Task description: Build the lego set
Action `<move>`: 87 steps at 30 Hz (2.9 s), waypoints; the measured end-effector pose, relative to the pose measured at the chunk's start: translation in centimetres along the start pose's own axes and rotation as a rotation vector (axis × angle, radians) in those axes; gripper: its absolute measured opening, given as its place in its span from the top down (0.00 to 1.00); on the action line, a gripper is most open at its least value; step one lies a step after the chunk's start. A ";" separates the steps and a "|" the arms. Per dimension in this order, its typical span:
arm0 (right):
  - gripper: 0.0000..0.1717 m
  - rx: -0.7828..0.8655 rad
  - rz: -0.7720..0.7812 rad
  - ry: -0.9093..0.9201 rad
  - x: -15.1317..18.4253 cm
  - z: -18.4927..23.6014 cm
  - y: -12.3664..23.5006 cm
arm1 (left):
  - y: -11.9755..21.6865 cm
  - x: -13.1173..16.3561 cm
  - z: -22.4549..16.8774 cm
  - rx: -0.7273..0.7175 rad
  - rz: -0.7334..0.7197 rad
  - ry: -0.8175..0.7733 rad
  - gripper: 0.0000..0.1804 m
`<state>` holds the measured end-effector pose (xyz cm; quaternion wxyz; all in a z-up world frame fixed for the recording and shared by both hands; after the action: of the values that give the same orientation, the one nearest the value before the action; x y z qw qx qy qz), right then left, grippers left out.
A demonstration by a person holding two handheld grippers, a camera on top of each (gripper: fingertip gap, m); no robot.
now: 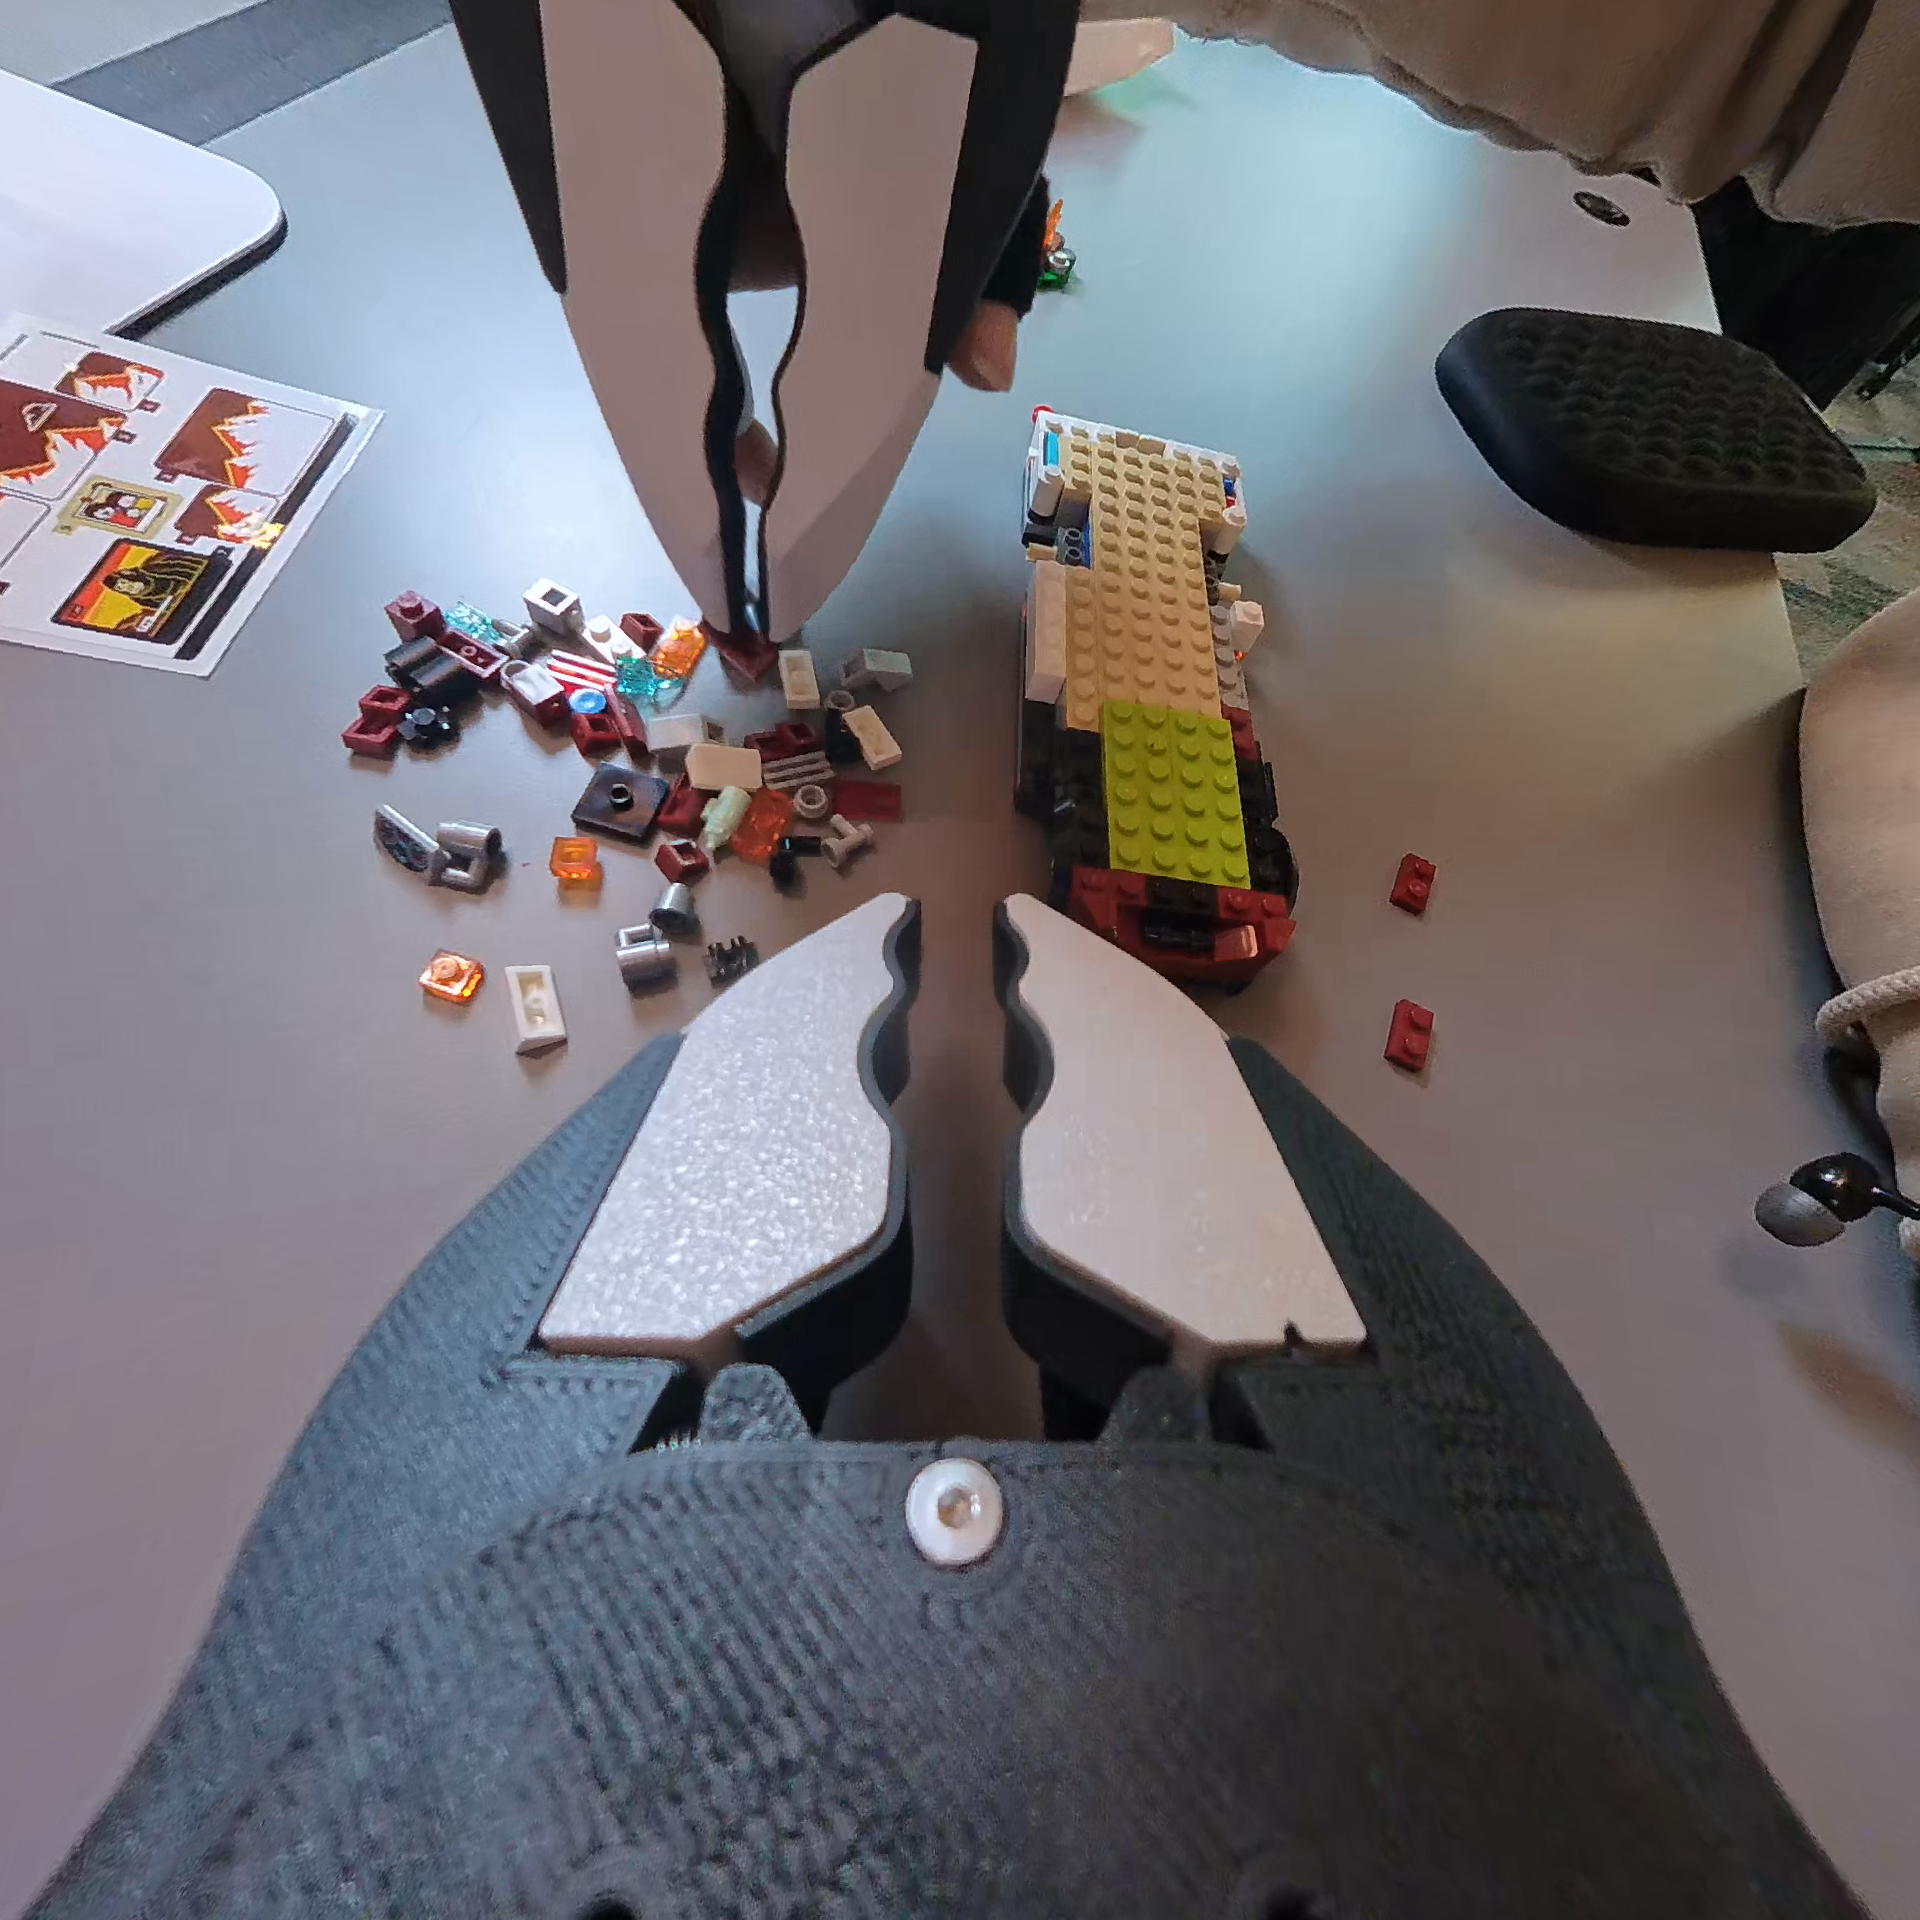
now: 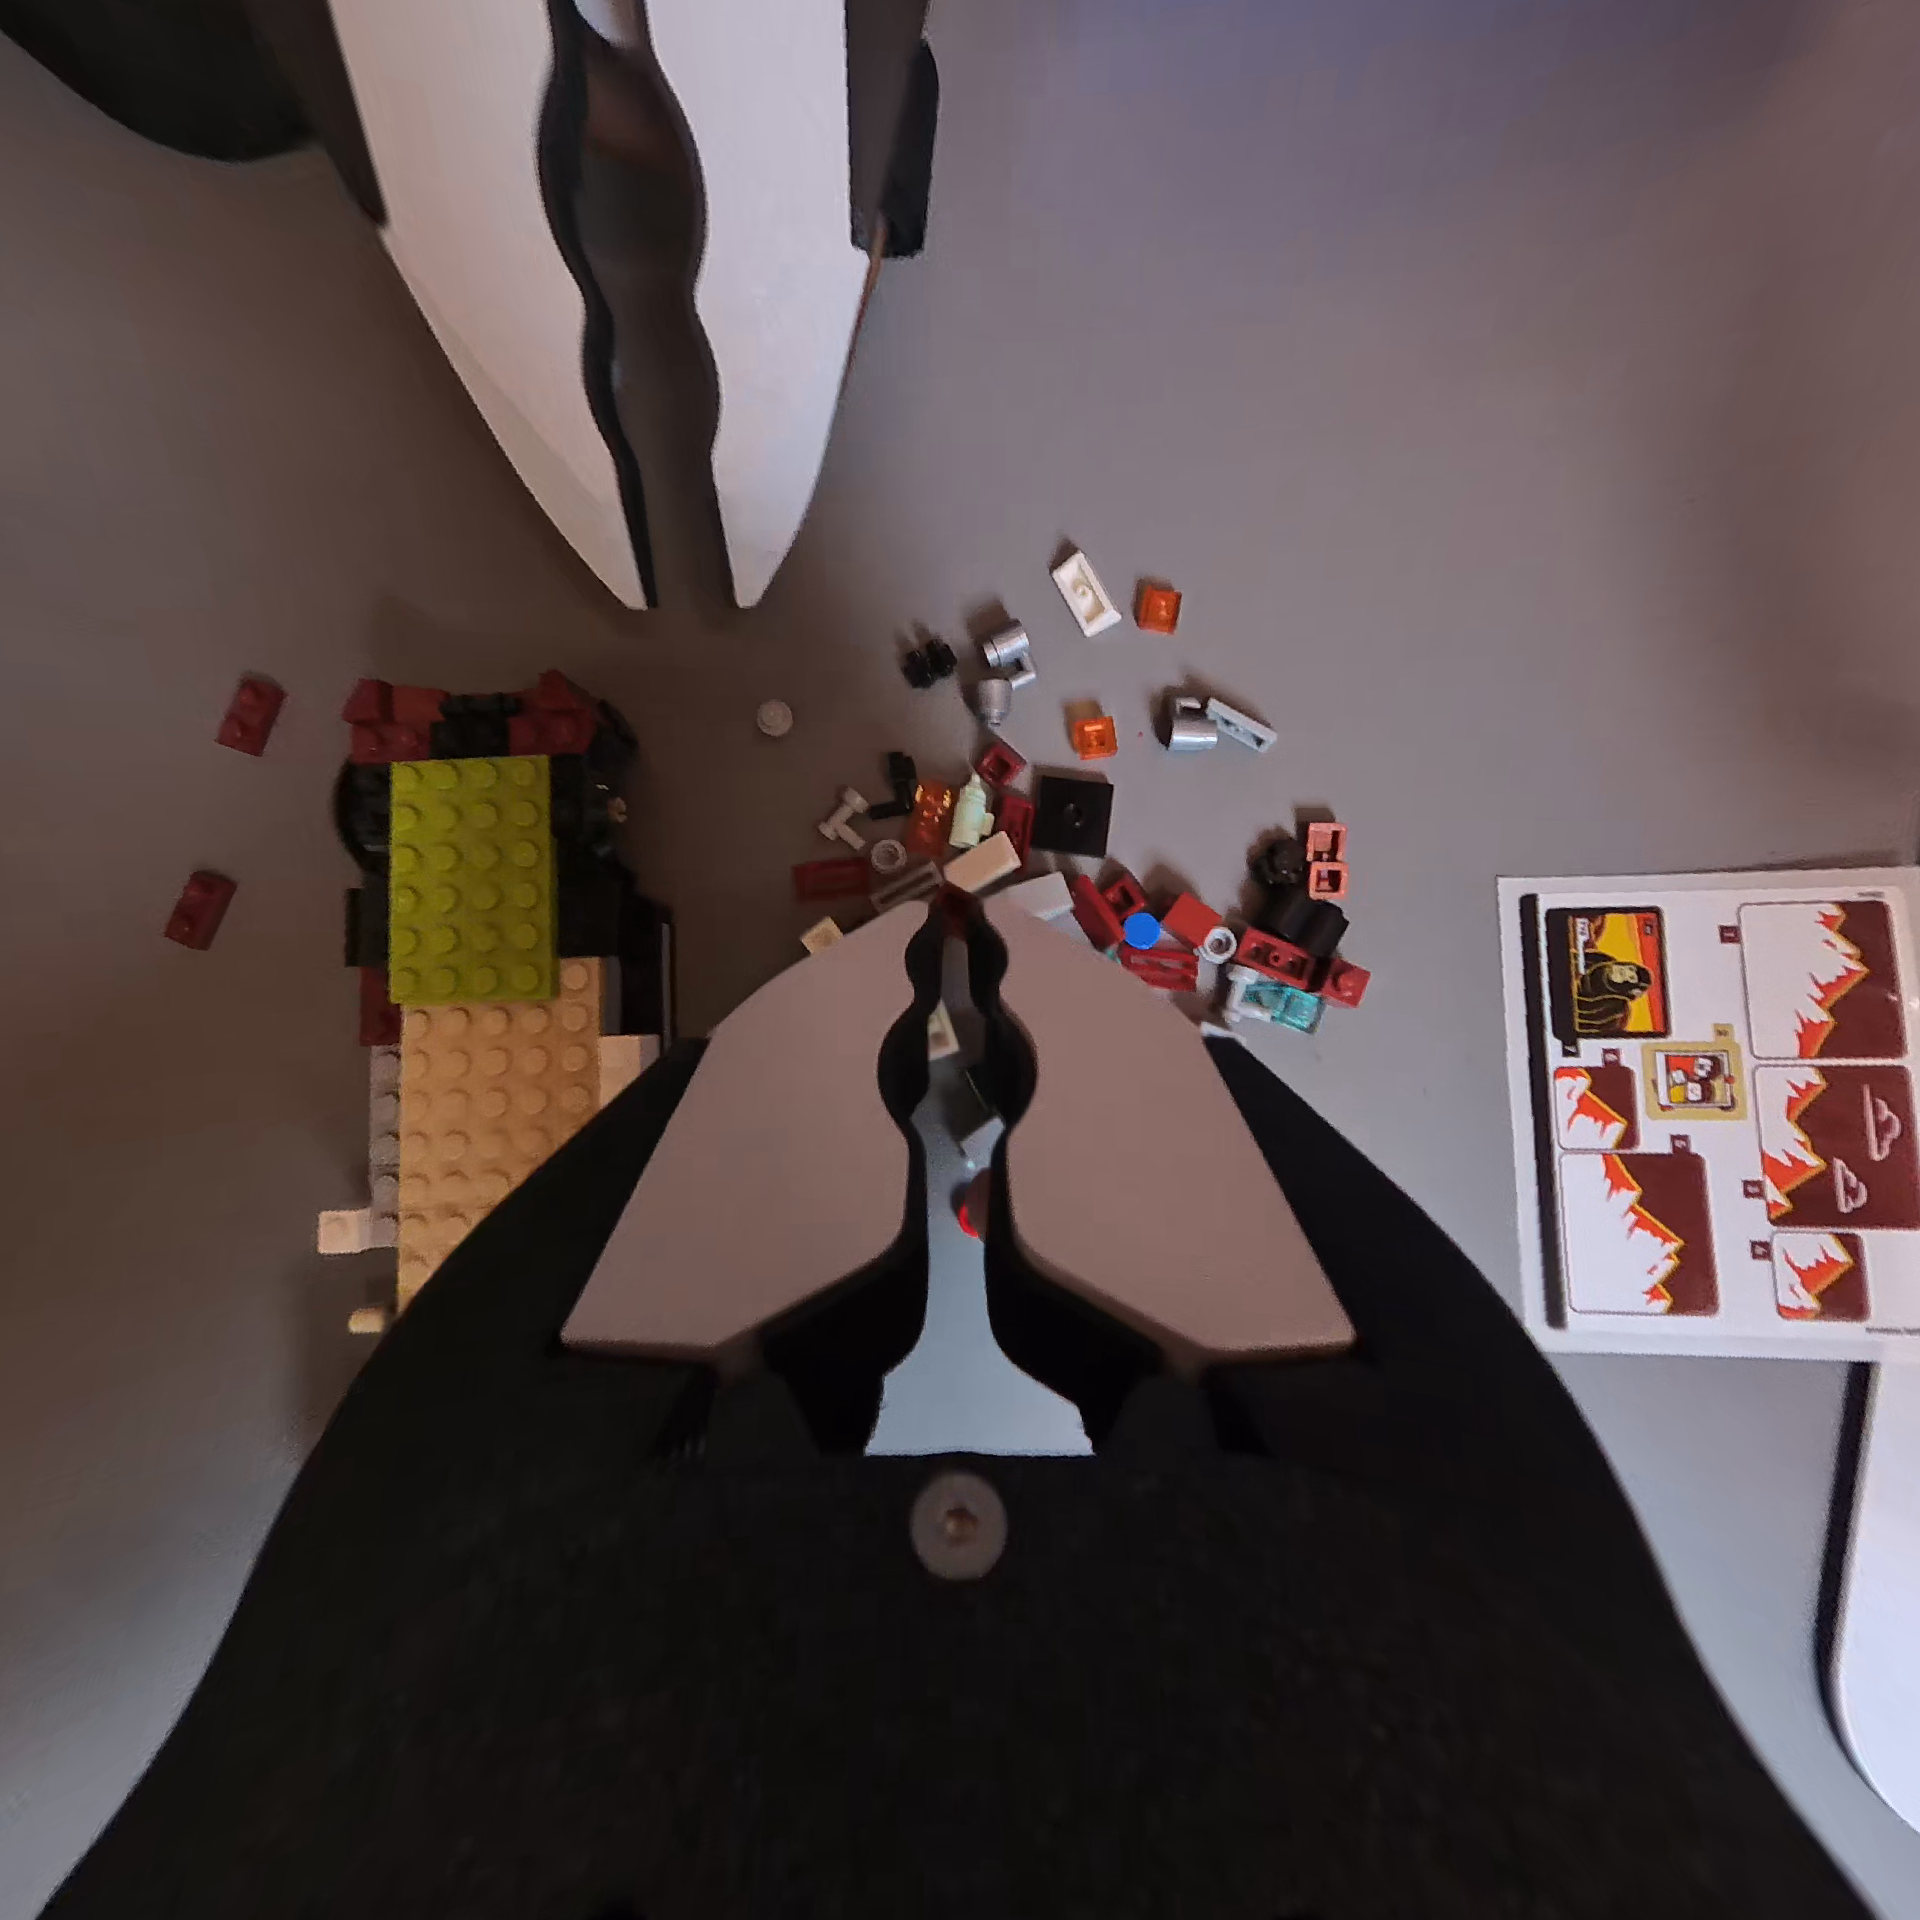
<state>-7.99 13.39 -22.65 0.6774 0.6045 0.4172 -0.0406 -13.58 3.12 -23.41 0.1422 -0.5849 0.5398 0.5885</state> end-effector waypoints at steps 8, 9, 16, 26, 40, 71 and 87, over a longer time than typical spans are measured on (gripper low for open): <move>0.97 -0.096 -0.273 -0.054 -4.4 3.5 1.7 | -0.3 -1.2 -0.5 0.012 -0.096 -0.014 0.86; 0.97 -0.104 -0.289 -0.049 -4.9 3.9 1.8 | -0.4 -1.4 -0.7 0.024 -0.117 -0.018 0.85; 0.97 -0.107 -0.293 -0.009 -5.9 5.9 1.5 | 0.2 -2.7 -2.0 0.049 -0.188 -0.061 0.92; 0.94 0.070 -0.331 0.034 -6.0 6.6 3.4 | 0.8 -3.3 -2.2 0.066 -0.227 -0.051 0.93; 0.95 0.307 -0.300 0.281 -6.7 9.1 3.6 | 0.8 -4.3 -5.1 0.142 -0.241 -0.144 0.94; 0.91 0.488 -0.253 0.127 -4.8 12.8 5.1 | -0.1 -4.4 -7.2 0.103 -0.177 -0.252 0.96; 0.95 0.237 0.029 -0.035 2.3 16.7 3.7 | 0.4 -4.4 -6.4 0.048 -0.184 -0.300 0.90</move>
<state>4.21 1.16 -22.45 0.6090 0.6853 0.3889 -0.0902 -9.30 -0.18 -17.81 0.2883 -0.5338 0.4709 0.6404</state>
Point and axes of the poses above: each gripper's, where its closed fingertips meet, y back along the fingers, x out of its underside, z = x × y across the jaws, the point moved 4 cm from there along y, back along the fingers, and after that the axes turned 9 degrees about x, right-handed, at the moved point
